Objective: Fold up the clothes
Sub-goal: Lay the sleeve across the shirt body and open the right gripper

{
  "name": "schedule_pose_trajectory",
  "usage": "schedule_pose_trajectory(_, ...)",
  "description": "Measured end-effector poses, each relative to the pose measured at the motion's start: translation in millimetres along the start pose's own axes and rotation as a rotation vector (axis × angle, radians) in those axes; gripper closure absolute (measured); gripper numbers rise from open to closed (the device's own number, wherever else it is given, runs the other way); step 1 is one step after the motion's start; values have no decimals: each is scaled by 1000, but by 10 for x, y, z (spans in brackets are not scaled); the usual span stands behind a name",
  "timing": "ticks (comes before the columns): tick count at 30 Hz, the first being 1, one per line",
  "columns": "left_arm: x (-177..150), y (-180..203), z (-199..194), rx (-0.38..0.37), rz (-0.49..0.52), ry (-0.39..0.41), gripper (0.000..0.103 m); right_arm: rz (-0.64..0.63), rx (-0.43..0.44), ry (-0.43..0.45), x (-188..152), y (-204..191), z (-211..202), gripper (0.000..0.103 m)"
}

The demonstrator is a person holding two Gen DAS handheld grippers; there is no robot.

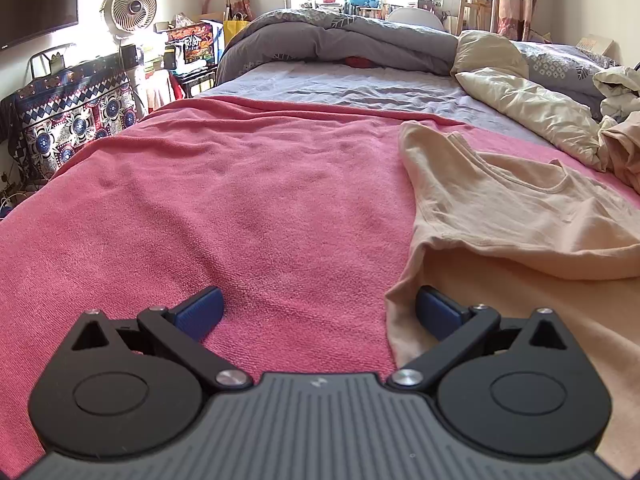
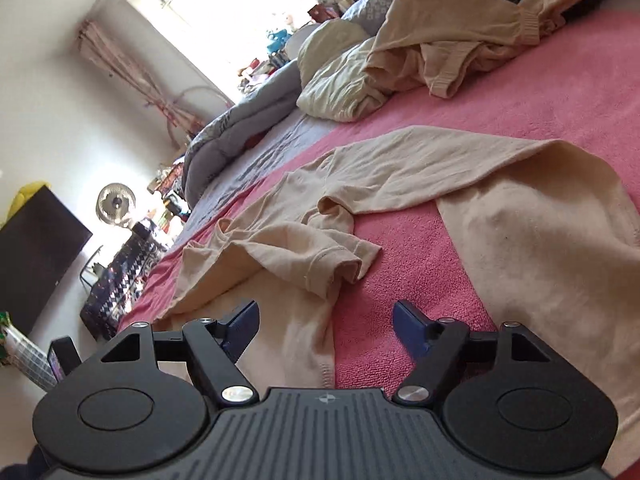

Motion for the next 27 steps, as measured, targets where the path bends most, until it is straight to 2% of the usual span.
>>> schedule_pose_trajectory(1, 2, 5, 2, 1, 2, 0, 0, -26, 3, 10, -22, -33, 16, 18)
schedule_pose_trajectory(2, 4, 10, 3, 3, 4, 0, 0, -54, 16, 21, -48, -88, 35, 5)
schedule_pose_trajectory(3, 5, 14, 5, 3, 4, 0, 0, -85, 7, 24, -73, -142, 54, 0)
schedule_pose_trajectory(5, 5, 13, 4, 2, 3, -1, 0, -144, -42, 23, -97, -239, 105, 0)
schedule_pose_trajectory(7, 5, 13, 3, 2, 3, -1, 0, -135, -63, 23, -59, -285, 129, 0)
schedule_pose_trajectory(10, 6, 22, 7, 1, 3, -1, 0, 7, -57, 60, 91, -160, 205, 0)
schedule_pose_trajectory(13, 11, 18, 1, 1, 3, -2, 0, 76, -69, 104, 203, -60, 350, 0)
schedule_pose_trajectory(20, 15, 46, 10, 0, 1, -2, 0, -122, -215, 111, 99, -206, 566, 0)
schedule_pose_trajectory(27, 20, 42, 6, 0, 1, -2, 0, -45, -206, 141, 175, -128, 590, 0)
Point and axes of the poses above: each gripper's, at about its wrist camera, not at the fingertips, and z roughly the way its jaws point, y to its right, x to its top, the point moved 8 cm from there along z, roughly the way its jaws point, and after that the axes turned 4 degrees about y, right-handed, at the moved point
